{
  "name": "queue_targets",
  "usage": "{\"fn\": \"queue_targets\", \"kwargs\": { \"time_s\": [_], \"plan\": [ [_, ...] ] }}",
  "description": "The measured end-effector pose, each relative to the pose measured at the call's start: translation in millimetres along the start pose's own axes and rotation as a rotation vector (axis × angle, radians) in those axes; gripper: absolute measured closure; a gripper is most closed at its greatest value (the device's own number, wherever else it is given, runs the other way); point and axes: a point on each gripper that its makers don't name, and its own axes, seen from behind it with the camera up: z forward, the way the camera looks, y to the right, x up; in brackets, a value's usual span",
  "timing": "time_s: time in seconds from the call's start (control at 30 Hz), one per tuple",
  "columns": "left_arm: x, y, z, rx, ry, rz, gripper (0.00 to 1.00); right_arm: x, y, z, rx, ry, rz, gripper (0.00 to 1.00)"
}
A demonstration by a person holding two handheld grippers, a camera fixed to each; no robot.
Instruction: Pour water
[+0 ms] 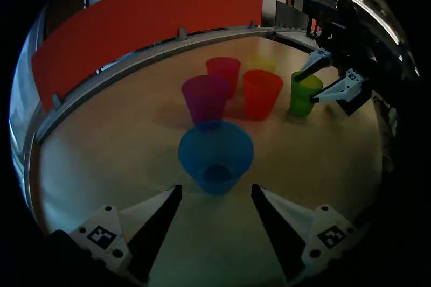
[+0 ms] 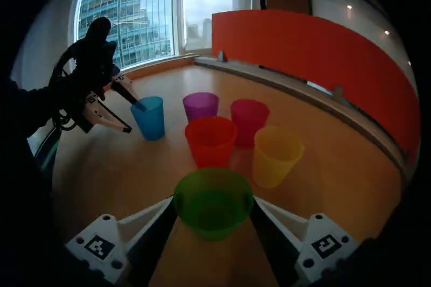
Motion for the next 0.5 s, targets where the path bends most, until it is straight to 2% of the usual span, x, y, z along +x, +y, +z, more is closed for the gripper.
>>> {"fn": "queue_targets", "kwargs": {
  "time_s": [0.5],
  "plan": [
    [-4.7, 8.7, -4.2, -0.009, -0.006, 0.001, 0.04, -5.0, 1.5, -3.8, -0.008, 0.007, 0.01, 0.09]
  ]
}}
